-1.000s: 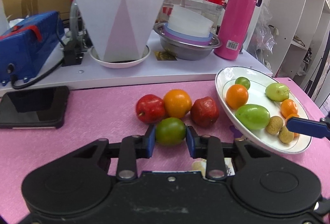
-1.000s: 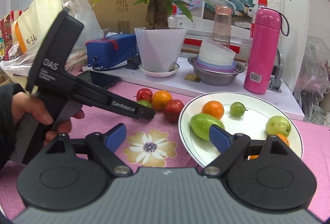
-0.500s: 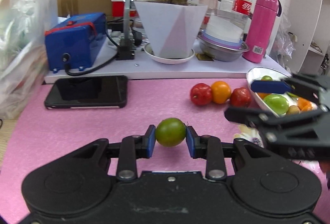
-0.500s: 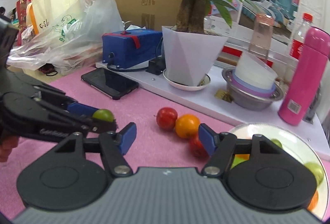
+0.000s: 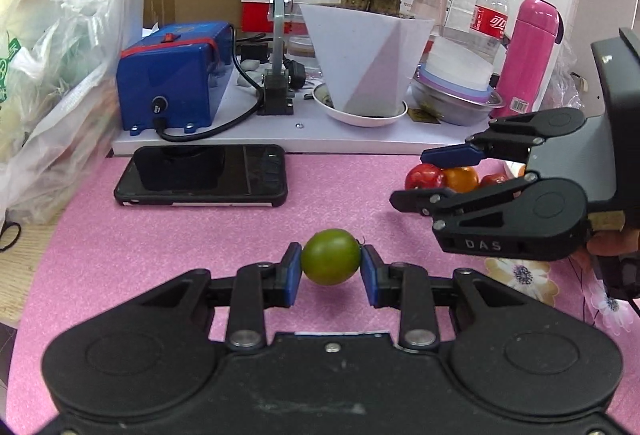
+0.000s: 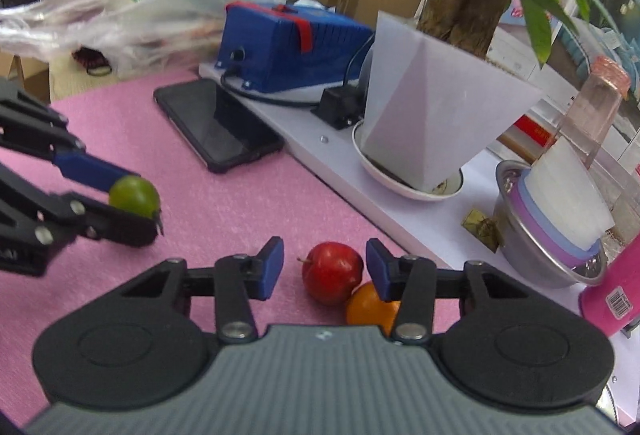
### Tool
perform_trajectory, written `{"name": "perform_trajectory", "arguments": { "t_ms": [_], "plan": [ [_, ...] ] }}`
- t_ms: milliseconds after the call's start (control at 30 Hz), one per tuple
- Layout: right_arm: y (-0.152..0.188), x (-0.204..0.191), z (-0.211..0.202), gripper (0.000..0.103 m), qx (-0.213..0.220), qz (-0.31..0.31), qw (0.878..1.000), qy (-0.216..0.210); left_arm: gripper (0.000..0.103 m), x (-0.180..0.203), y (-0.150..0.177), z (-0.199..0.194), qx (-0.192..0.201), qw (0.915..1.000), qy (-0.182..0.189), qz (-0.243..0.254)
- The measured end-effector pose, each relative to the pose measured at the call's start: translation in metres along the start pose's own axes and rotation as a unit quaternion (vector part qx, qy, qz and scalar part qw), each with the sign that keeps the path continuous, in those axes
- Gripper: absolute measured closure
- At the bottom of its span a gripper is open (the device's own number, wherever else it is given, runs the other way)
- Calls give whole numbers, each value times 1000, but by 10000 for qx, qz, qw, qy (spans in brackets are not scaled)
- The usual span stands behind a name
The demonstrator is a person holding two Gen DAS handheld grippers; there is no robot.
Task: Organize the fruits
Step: 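Grasp the red apple with the right tool while the left tool carries the green tomato to the plate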
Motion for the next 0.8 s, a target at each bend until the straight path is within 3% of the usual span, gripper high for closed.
{"name": "perform_trajectory", "arguments": {
  "t_ms": [67,133,300,633,800],
  "plan": [
    [2,-3,0,58,-7,-115,9999,12,72,-1,-1,3,-19,10000,18,-6],
    [3,-6,0,69,-27,-197,9997,108,72,-1,-2,6,-44,10000,25,-32],
    [9,-11,-6,70,110,-121,9998,147,71,0,-3,13,-73,9999,65,-70],
    [41,-26,-46,69,181,714,9954,-613,71,2,-1,15,-99,9999,11,-75],
    [56,-27,-53,68,173,1003,9932,-558,71,5,-2,17,-96,9999,-71,-18]
  ]
}}
Point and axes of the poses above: each gripper's, at about its wrist camera, not at the fingertips, and z roughly the way its jaws point, x to its right, y to its underside, the point moved 5 cm from there along z, roughly the way its jaws point, and after that the axes turned 11 degrees about -x, right-handed, at the moved point
